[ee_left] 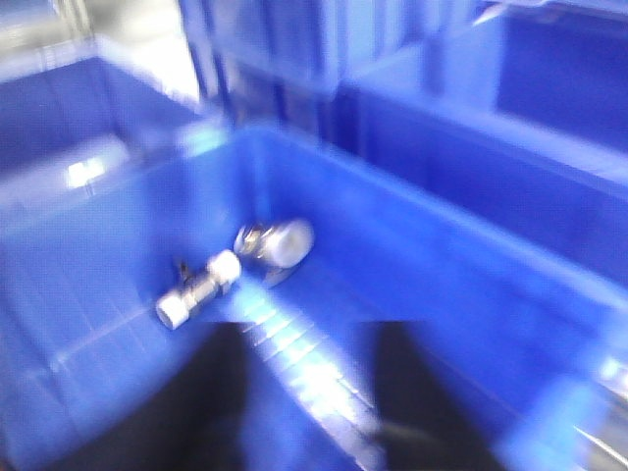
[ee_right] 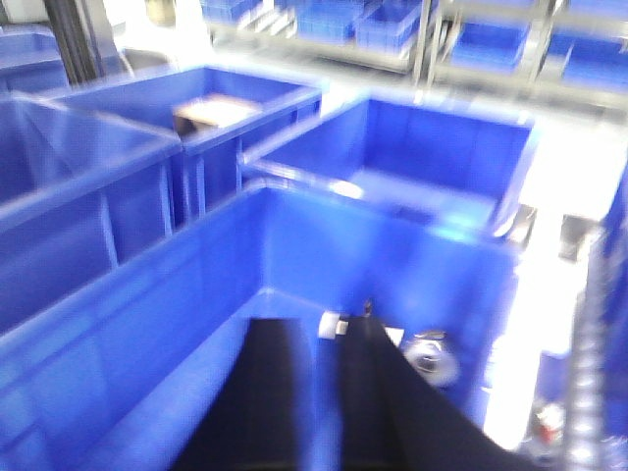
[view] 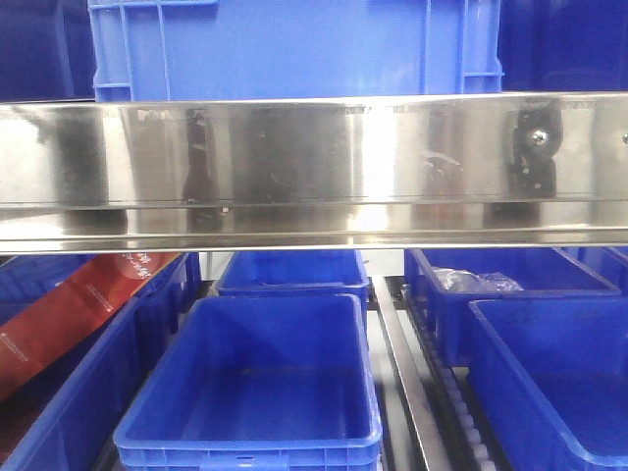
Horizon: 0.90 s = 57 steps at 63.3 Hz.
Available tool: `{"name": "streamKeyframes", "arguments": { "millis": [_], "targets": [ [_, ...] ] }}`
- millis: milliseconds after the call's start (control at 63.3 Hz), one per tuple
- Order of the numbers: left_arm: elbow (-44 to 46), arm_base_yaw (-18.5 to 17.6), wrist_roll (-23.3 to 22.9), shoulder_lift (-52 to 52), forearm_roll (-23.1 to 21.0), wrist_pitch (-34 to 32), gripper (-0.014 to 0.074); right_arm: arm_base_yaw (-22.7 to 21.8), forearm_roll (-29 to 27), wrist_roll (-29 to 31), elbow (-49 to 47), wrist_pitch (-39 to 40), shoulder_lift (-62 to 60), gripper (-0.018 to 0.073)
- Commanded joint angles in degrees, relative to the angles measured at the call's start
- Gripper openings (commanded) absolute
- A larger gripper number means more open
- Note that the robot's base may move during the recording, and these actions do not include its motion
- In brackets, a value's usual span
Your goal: Place valve from conveyor to right shelf box
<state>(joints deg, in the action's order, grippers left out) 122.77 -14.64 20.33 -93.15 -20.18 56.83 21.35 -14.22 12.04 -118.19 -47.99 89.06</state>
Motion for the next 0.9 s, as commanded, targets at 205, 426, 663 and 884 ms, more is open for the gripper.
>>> {"name": "streamKeyframes", "arguments": {
  "millis": [205, 426, 663, 884],
  "targets": [
    [-4.3, 9.1, -4.3, 8.0, 0.0, 7.5, -0.0111, -0.3, 12.3, -6.0, 5.1, -3.8, -8.0, -0.0153],
    [-19.5, 11.7, -4.3, 17.7, 1.1, 2.2, -0.0111, -0.3, 12.3, -6.0, 22.8, 3.2, -17.0, -0.0153],
    [-45.6, 11.7, -4.3, 34.8, 1.4, -17.3, -0.0111, -0.3, 12.3, -6.1, 47.1, 15.3, -28.9, -0.0153],
    [-69.9, 11.7, -4.3, 50.5, 1.4, -34.1, -0.0111, -0.3, 12.3, -6.1, 66.9, 26.5, -41.3, -0.0153]
  ]
}}
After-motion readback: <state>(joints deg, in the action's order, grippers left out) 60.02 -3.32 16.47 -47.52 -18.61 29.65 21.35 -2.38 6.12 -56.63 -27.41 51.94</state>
